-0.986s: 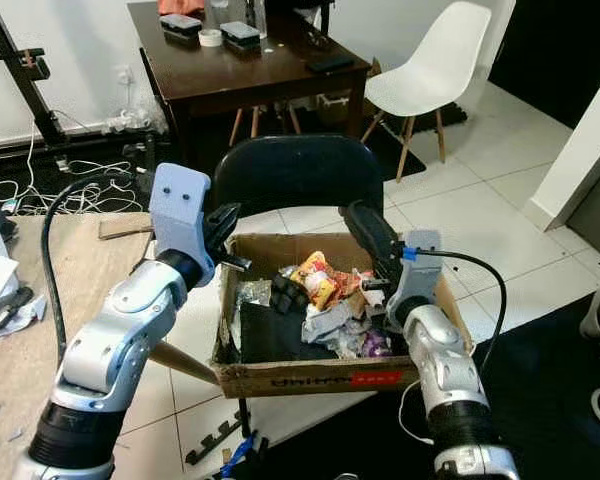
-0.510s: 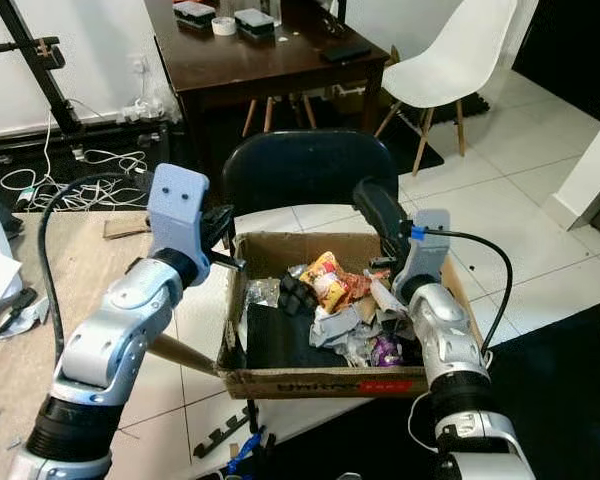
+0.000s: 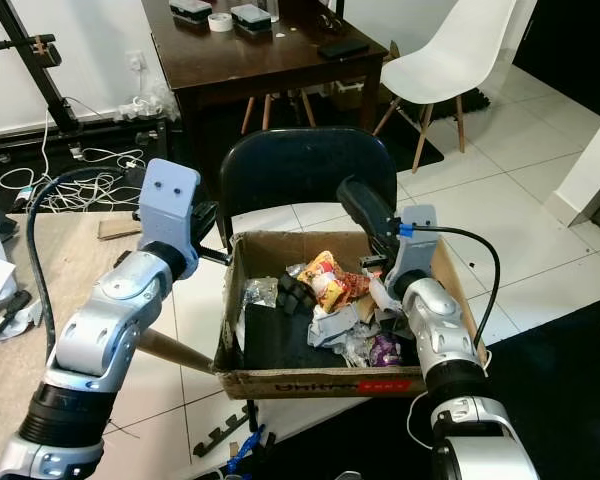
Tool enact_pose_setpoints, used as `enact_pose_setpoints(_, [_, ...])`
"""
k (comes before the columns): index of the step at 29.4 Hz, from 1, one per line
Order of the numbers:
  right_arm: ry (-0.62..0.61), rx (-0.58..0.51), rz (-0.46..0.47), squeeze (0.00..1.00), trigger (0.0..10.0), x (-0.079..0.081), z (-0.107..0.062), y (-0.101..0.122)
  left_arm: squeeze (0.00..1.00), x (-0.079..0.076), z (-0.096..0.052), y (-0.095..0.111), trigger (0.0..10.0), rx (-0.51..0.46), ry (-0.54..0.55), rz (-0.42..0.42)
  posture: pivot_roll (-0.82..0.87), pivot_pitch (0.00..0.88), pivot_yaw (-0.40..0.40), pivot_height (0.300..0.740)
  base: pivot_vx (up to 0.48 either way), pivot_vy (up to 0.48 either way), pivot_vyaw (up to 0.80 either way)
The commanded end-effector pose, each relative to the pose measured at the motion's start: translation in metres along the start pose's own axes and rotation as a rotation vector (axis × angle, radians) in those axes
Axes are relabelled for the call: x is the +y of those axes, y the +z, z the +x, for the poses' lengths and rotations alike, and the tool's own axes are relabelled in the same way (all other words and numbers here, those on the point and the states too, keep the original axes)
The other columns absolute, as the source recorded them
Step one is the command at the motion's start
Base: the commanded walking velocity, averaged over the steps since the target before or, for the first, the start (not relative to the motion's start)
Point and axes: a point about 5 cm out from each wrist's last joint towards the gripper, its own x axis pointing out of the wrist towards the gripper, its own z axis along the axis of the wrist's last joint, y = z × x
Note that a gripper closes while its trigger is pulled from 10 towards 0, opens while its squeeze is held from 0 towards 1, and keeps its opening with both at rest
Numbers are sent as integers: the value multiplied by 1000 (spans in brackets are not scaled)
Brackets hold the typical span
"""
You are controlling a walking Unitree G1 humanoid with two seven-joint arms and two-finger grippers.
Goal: Picking trash to rubbish bin
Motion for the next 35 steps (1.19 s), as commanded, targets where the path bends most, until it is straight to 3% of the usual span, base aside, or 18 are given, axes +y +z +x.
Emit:
enact_pose_setpoints(1, [19, -16, -21, 0, 10000, 0, 1, 4, 0, 2, -1, -1, 10000, 7, -34, 19, 212, 146, 35, 740, 0, 0, 0])
enact_pose_setpoints(8, [35, -6, -20, 0, 10000, 1, 1, 1, 0, -11, -3, 0, 10000, 2, -174, 68, 214, 151, 37, 740, 0, 0, 0])
enact_pose_setpoints(9, [49, 11, -21, 0, 10000, 4, 2, -2, 0, -24, -6, 0, 10000, -2, -286, 87, 214, 151, 37, 740, 0, 0, 0])
enact_pose_setpoints(10, [49, 11, -21, 0, 10000, 4, 2, -2, 0, -24, -6, 0, 10000, -2, -286, 87, 214, 151, 37, 740, 0, 0, 0])
enact_pose_setpoints(11, [62, 28, -25, 0, 10000, 6, 3, -5, 0, -34, -10, -2, 10000, 2, -382, 98, 214, 151, 37, 740, 0, 0, 0])
enact_pose_setpoints(14, [80, 52, -28, 0, 10000, 8, 4, -10, 0, -46, -15, -5, 10000, 10, -480, 125, 209, 143, 41, 740, 0, 0, 0])
enact_pose_setpoints(21, [98, 65, -26, 0, 10000, 11, 5, -13, 0, -48, -16, -7, 10000, 16, -488, 131, 209, 137, 35, 740, 0, 0, 0])
enact_pose_setpoints(22, [107, 58, 5, 1000, 10000, 12, 5, -12, 0, -47, -15, -7, 10000, 18, -478, 131, 209, 137, 35, 740, 0, 0, 0])
enact_pose_setpoints(28, [99, 51, -11, 1000, 10000, 12, 6, -10, 0, -43, -13, -7, 10000, 14, -431, 112, 209, 130, 31, 740, 0, 0, 0])
enact_pose_setpoints(29, [70, 16, -32, 0, 10000, 9, 7, -4, 0, -38, -11, -5, 10000, 7, -373, 72, 202, 120, 31, 740, 0, 0, 0])
enact_pose_setpoints(32, [34, -33, -49, 0, 10000, 6, 8, 4, 0, -31, -8, -4, 10000, 1, -303, 18, 202, 120, 31, 740, 0, 0, 0])
enact_pose_setpoints(35, [-38, -164, -46, 0, 10000, -2, 9, 29, 0, -20, -6, 0, 10000, -23, -188, -47, 195, 115, 28, 740, 0, 0, 0])
